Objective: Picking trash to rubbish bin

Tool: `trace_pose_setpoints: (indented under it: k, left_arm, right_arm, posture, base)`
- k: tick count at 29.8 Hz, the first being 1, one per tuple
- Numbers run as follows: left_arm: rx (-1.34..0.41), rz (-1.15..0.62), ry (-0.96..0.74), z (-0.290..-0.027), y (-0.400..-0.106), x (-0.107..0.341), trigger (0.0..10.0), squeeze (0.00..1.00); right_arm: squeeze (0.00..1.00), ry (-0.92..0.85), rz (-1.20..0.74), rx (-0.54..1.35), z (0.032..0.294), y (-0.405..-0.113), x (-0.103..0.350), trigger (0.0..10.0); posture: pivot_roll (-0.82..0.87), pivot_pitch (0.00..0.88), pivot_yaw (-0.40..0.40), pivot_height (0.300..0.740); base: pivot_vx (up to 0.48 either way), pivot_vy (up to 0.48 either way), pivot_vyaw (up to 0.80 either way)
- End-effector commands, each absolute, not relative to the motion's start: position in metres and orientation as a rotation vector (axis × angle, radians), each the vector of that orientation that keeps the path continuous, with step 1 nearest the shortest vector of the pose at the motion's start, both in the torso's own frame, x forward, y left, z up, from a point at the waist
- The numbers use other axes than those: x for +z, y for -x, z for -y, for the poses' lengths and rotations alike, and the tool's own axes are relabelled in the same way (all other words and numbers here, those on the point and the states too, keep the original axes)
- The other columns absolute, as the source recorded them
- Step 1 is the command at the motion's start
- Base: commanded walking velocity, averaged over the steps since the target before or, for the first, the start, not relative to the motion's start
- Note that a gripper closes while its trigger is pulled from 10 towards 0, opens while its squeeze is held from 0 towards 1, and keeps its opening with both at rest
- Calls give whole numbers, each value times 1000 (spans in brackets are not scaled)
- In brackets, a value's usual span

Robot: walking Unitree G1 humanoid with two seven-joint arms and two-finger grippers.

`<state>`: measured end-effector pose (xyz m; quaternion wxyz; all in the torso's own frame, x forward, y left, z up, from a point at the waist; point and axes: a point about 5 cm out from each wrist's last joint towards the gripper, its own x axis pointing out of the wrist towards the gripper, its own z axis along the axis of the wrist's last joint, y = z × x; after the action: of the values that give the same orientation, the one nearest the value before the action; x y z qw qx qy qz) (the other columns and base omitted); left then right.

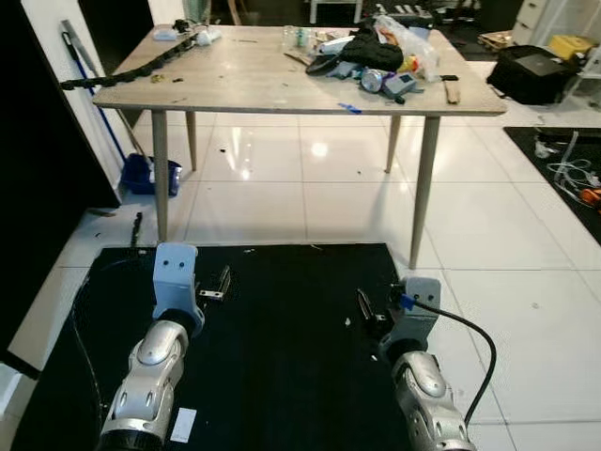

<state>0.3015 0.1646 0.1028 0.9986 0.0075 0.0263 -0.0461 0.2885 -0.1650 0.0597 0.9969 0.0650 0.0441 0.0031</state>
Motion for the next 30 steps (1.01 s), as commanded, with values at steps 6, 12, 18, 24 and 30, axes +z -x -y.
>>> trace_pose_setpoints:
  k: [6, 12, 18, 24, 30]
  left_arm:
    - [-82, -60, -27, -169, -300, 102, 10000, 0]
    - [-85, -61, -27, -168, -300, 102, 10000, 0]
    - [-85, -61, -27, -169, -300, 102, 10000, 0]
    - [-86, -60, -27, -168, -301, 102, 10000, 0]
    - [-89, -59, -25, -167, -301, 103, 10000, 0]
  right_arm:
    - [0, -135, -91, -2, 166, -288, 59, 10000]
    - [0, -133, -90, -3, 166, -288, 60, 10000]
    - [0, -134, -92, -3, 166, -288, 59, 10000]
    - [0, -134, -90, -5, 166, -289, 60, 10000]
    - [0, -132, -86, -4, 167, -289, 61, 10000]
  posture:
    - [30, 116, 35, 740]
    - [29, 124, 38, 740]
    - [28, 124, 37, 740]
    - [29, 127, 39, 740]
    - [29, 128, 39, 740]
  base:
    - [270, 0, 0]
    - [272, 0, 0]
    - [275, 0, 0]
    - [278, 0, 0]
    - [276, 0, 0]
